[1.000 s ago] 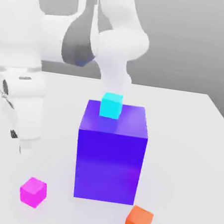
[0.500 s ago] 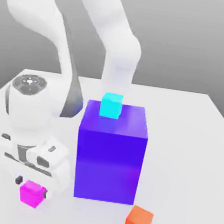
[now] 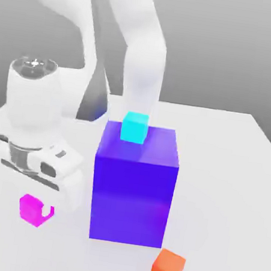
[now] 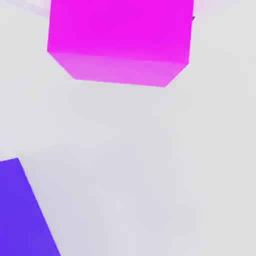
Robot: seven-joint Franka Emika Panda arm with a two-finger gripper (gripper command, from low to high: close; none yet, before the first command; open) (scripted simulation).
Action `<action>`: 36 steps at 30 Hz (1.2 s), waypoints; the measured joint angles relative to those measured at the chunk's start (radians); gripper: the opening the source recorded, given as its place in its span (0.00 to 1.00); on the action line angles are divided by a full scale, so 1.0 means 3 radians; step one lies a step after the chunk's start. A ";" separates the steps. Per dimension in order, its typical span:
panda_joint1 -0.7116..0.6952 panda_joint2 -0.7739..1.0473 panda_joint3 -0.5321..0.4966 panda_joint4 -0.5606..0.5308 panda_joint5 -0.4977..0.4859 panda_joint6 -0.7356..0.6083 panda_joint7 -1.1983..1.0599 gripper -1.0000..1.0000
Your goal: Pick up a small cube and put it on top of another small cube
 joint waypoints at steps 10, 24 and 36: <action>-0.0724 0.0376 0.1689 0.0679 0.0496 -0.0634 0.1262 0.00; -0.0478 0.2099 0.2773 0.1487 0.2642 -0.0746 0.2121 0.00; -0.0917 0.3510 0.4152 0.2071 0.4248 -0.0586 0.2602 1.00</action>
